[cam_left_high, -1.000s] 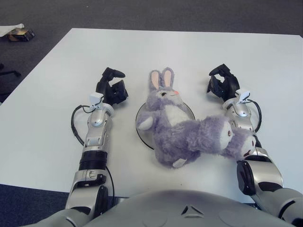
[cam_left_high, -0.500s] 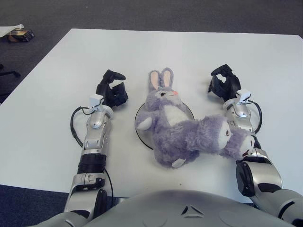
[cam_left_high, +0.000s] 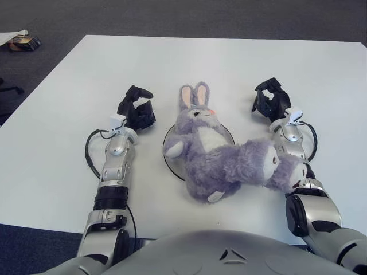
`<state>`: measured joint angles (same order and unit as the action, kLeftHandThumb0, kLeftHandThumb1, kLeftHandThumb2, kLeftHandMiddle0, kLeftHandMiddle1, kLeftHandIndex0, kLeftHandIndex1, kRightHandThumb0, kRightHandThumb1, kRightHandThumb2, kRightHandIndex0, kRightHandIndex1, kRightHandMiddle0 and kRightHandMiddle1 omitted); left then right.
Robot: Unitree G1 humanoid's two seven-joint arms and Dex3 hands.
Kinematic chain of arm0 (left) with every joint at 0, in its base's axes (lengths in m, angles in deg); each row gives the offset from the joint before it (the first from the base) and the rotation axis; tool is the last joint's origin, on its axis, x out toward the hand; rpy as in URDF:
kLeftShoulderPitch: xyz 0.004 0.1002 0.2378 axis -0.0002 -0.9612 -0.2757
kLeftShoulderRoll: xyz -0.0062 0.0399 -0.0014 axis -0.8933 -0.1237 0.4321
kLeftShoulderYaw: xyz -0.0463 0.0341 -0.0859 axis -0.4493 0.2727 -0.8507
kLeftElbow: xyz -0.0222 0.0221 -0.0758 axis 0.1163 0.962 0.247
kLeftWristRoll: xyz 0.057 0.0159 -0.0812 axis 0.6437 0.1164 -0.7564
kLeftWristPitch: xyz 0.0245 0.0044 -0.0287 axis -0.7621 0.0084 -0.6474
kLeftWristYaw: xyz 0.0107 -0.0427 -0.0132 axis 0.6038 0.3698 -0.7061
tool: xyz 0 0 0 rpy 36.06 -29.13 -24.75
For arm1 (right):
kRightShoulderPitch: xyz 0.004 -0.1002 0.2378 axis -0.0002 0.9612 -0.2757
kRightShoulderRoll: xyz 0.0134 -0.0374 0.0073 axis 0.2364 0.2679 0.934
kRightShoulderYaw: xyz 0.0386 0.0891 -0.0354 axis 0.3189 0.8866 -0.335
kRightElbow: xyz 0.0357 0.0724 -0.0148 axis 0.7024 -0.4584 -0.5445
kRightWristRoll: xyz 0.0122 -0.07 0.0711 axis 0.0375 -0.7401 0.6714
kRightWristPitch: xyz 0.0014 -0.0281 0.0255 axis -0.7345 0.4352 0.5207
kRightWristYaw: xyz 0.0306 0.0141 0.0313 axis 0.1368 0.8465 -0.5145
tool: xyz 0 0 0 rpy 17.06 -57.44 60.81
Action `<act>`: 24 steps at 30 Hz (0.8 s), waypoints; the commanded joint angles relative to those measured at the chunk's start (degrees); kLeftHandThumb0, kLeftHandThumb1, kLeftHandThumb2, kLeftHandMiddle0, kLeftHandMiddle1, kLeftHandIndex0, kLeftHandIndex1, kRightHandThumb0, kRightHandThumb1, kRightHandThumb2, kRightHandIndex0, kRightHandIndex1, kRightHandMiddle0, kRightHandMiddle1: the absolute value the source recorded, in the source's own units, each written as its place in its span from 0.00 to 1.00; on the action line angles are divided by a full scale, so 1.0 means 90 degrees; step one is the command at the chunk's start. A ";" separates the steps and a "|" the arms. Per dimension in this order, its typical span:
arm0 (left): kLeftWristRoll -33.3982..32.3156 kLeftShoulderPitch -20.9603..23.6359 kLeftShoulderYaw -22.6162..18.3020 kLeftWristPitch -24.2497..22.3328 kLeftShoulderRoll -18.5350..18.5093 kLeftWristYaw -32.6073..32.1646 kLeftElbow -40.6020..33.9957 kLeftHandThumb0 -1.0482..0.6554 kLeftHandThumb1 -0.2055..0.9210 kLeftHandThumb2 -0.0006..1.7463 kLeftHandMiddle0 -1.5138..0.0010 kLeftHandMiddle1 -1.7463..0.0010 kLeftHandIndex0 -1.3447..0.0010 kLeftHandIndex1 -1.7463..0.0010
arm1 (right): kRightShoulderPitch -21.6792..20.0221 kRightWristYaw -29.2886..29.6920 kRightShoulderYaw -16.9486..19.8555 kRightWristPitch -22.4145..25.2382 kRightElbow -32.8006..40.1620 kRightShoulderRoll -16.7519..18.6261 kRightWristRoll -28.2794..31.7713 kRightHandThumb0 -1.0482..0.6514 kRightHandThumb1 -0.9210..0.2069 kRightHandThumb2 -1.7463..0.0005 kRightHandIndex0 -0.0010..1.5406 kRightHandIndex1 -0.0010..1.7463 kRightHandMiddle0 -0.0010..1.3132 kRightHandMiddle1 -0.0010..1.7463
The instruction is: Put the doll into the plate.
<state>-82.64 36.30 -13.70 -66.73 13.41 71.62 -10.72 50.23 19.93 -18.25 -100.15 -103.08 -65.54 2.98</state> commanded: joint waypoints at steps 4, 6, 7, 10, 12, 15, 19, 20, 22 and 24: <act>-0.0020 -0.0263 0.0005 0.0049 0.0069 0.0071 0.0507 0.37 0.64 0.61 0.30 0.00 0.66 0.00 | 0.0268 0.0104 0.0046 0.0185 -0.0472 0.0073 -0.0021 0.41 0.00 0.70 0.53 1.00 0.15 1.00; -0.0020 -0.0221 -0.0001 0.0065 0.0059 0.0077 0.0559 0.37 0.65 0.61 0.30 0.00 0.66 0.00 | 0.0231 0.0123 0.0056 0.0194 -0.0512 0.0070 -0.0018 0.41 0.00 0.70 0.52 1.00 0.15 1.00; -0.0024 -0.0203 -0.0005 0.0074 0.0056 0.0081 0.0583 0.37 0.65 0.61 0.30 0.00 0.66 0.00 | 0.0218 0.0129 0.0060 0.0197 -0.0526 0.0069 -0.0016 0.41 0.00 0.70 0.51 1.00 0.15 1.00; -0.0059 -0.0150 -0.0027 0.0104 0.0048 0.0111 0.0661 0.37 0.65 0.61 0.30 0.00 0.66 0.00 | 0.0190 0.0151 0.0069 0.0236 -0.0528 0.0069 -0.0001 0.41 0.00 0.70 0.49 1.00 0.15 1.00; -0.0081 -0.0113 -0.0045 0.0133 0.0042 0.0136 0.0719 0.37 0.65 0.60 0.30 0.00 0.67 0.00 | 0.0158 0.0165 0.0074 0.0261 -0.0549 0.0072 0.0010 0.45 0.06 0.65 0.43 1.00 0.16 1.00; -0.0089 -0.0081 -0.0051 0.0177 0.0039 0.0161 0.0773 0.37 0.65 0.60 0.30 0.00 0.67 0.00 | 0.0129 0.0172 0.0080 0.0256 -0.0571 0.0072 0.0014 0.56 0.23 0.49 0.28 1.00 0.21 1.00; -0.0076 -0.0043 -0.0058 0.0201 0.0043 0.0172 0.0828 0.37 0.66 0.60 0.30 0.00 0.67 0.00 | 0.0090 0.0174 0.0090 0.0247 -0.0623 0.0068 0.0018 0.60 0.30 0.43 0.23 1.00 0.23 1.00; -0.0072 -0.0038 -0.0056 0.0196 0.0041 0.0174 0.0833 0.37 0.66 0.60 0.30 0.00 0.67 0.00 | 0.0085 0.0182 0.0096 0.0264 -0.0622 0.0070 0.0024 0.61 0.30 0.42 0.22 1.00 0.23 1.00; -0.0072 -0.0028 -0.0056 0.0194 0.0038 0.0182 0.0849 0.37 0.66 0.60 0.30 0.00 0.67 0.00 | 0.0074 0.0198 0.0106 0.0295 -0.0628 0.0074 0.0030 0.61 0.31 0.42 0.22 1.00 0.23 1.00; -0.0082 -0.0027 -0.0058 0.0201 0.0037 0.0197 0.0858 0.37 0.66 0.60 0.30 0.00 0.67 0.00 | 0.0078 0.0220 0.0101 0.0327 -0.0608 0.0073 0.0016 0.61 0.31 0.41 0.21 1.00 0.23 1.00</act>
<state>-82.87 39.13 -14.18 -65.38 13.01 72.70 -5.67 48.14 21.36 -17.68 -99.64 -106.17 -65.56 3.05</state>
